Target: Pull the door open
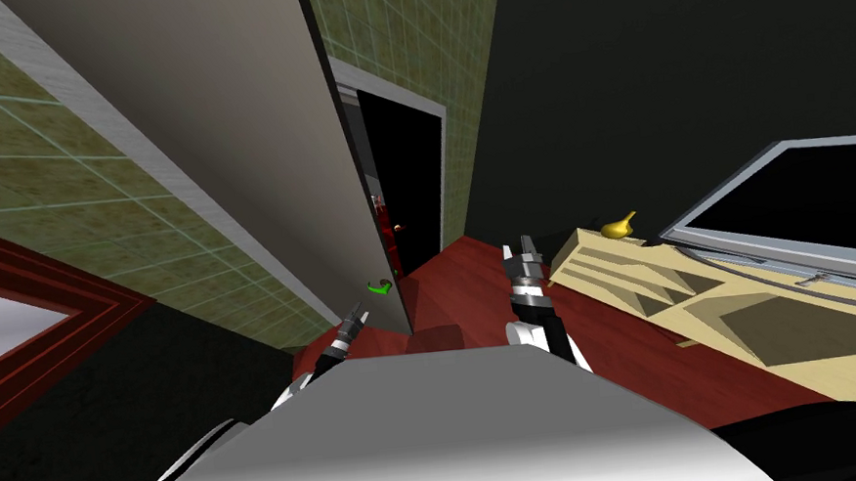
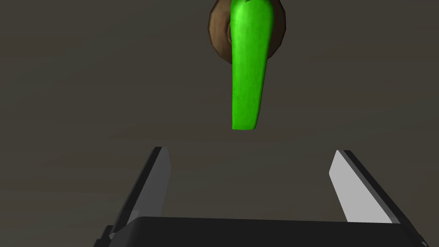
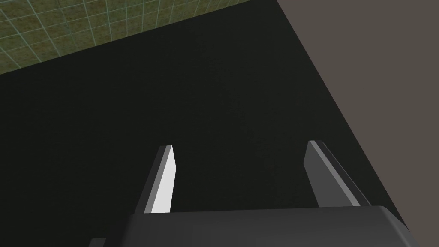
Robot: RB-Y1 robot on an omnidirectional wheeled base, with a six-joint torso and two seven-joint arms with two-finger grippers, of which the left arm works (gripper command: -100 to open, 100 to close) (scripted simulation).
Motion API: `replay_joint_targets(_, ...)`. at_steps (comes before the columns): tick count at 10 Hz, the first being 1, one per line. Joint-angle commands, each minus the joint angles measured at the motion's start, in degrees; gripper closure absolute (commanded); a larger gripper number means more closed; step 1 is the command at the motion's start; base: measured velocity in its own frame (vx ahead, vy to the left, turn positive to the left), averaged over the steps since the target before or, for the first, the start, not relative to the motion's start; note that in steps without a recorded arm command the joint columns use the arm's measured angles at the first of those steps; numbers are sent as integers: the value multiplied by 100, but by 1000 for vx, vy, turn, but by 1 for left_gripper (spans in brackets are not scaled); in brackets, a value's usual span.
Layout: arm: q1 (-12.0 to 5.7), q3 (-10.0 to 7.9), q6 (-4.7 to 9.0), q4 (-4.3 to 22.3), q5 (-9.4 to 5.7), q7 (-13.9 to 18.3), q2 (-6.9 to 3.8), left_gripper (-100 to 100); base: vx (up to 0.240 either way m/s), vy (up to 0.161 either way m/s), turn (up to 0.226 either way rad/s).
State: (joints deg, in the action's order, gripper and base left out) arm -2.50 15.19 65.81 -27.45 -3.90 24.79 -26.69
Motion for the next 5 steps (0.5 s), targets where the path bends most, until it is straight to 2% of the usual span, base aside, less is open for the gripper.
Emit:
replay_joint_targets(1,62,47,92,-13,16,37,-49,-100,-6,16,45)
replay_joint_targets(5,62,47,92,-13,16,37,-49,-100,-2,5,15)
